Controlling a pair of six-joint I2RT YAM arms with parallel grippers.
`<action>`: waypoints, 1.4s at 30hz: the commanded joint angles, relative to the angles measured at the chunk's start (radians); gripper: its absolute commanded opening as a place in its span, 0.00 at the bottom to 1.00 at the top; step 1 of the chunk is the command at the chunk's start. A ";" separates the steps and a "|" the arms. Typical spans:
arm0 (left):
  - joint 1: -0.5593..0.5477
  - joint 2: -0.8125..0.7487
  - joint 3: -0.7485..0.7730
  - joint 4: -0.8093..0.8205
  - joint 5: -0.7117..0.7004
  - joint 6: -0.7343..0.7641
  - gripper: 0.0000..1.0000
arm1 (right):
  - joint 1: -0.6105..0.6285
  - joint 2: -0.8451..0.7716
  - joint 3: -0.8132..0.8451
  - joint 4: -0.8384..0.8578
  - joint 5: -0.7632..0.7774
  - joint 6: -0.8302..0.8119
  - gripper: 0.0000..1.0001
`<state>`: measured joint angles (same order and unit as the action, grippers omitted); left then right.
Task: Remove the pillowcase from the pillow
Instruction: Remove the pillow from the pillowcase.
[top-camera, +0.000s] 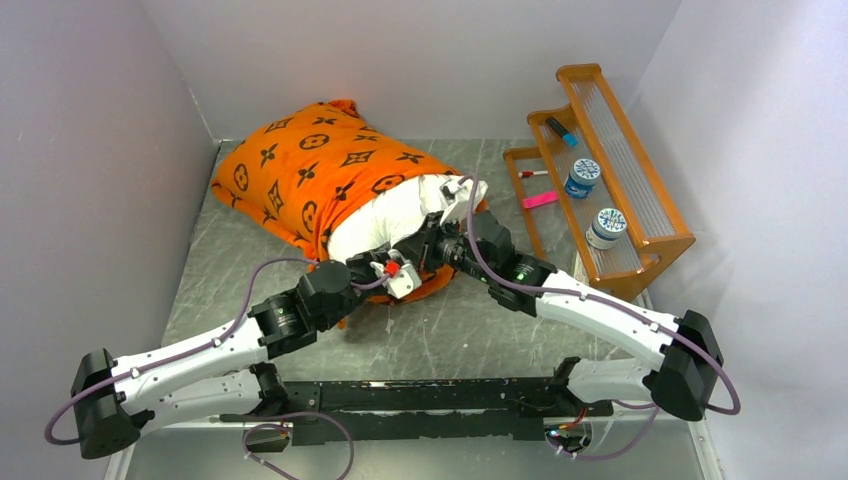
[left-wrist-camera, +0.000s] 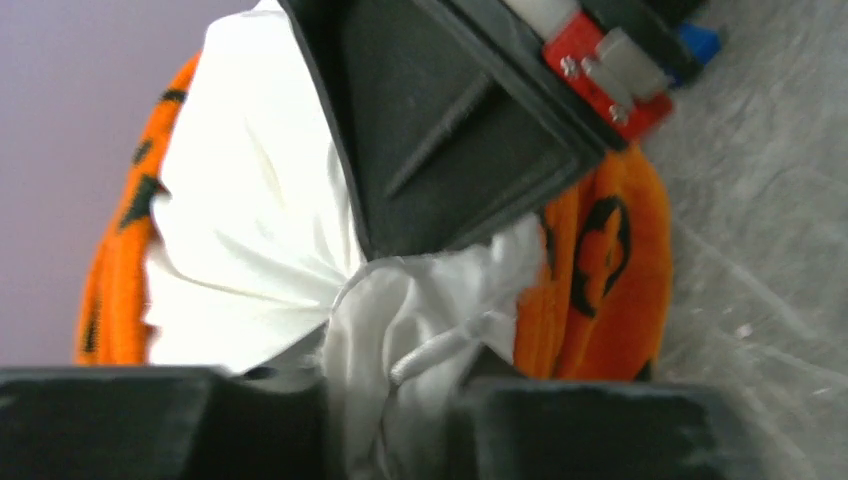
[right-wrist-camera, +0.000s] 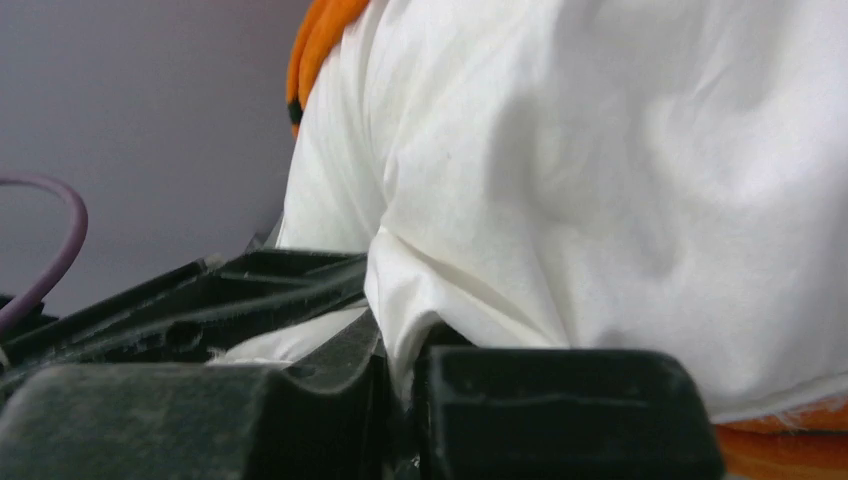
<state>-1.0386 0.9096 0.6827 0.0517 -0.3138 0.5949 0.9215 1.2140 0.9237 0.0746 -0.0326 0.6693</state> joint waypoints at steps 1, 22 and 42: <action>0.015 0.004 0.001 0.092 -0.155 -0.046 0.06 | 0.011 -0.115 -0.010 0.184 0.011 -0.010 0.16; 0.224 -0.126 0.008 0.069 0.088 -0.454 0.05 | 0.007 -0.216 -0.342 0.228 0.381 0.190 0.78; 0.436 -0.275 -0.013 0.085 0.224 -0.633 0.05 | -0.078 0.152 -0.387 0.566 0.322 0.278 0.32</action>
<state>-0.6945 0.6868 0.6319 -0.0101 -0.0414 0.0319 0.8928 1.2942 0.5613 0.5598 0.2523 0.9604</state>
